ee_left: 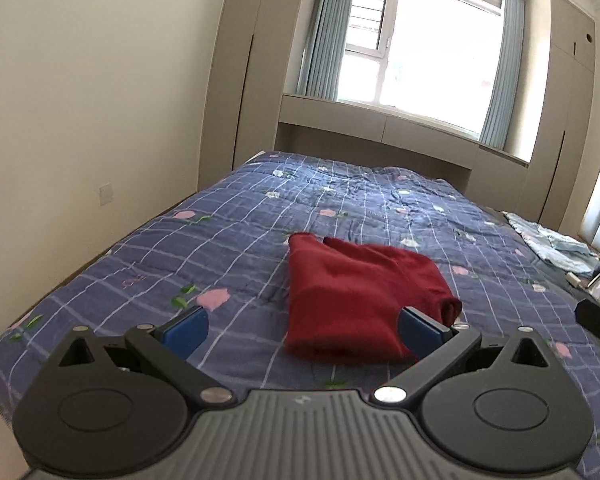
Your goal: Fold small clothes
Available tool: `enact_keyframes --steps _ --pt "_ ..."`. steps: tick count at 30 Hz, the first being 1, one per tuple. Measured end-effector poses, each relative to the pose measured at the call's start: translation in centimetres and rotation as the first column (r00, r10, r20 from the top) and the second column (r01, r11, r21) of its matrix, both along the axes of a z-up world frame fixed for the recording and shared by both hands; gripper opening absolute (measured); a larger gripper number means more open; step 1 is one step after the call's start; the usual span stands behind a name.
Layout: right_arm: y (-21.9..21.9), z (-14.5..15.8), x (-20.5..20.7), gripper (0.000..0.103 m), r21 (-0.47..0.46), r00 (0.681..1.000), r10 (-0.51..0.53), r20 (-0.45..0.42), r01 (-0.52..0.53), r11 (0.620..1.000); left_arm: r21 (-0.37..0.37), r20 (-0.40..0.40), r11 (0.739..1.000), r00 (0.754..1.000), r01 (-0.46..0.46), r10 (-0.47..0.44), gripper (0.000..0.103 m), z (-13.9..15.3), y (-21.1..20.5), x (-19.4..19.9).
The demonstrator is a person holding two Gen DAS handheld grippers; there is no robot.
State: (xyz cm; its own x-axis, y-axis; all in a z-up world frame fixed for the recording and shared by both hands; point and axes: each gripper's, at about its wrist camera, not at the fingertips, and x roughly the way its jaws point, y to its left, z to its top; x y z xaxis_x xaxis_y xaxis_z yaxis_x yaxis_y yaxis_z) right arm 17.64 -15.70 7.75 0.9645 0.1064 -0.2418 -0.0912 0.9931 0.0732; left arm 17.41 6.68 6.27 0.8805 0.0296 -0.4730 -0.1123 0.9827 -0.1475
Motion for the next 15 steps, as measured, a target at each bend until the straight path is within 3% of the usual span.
enact_keyframes --steps 15 --pt "0.0 -2.2 -9.3 0.102 0.013 0.998 -0.036 0.049 0.036 0.999 0.028 0.058 1.000 0.998 0.001 -0.002 0.103 -2.7 -1.0 -8.3"
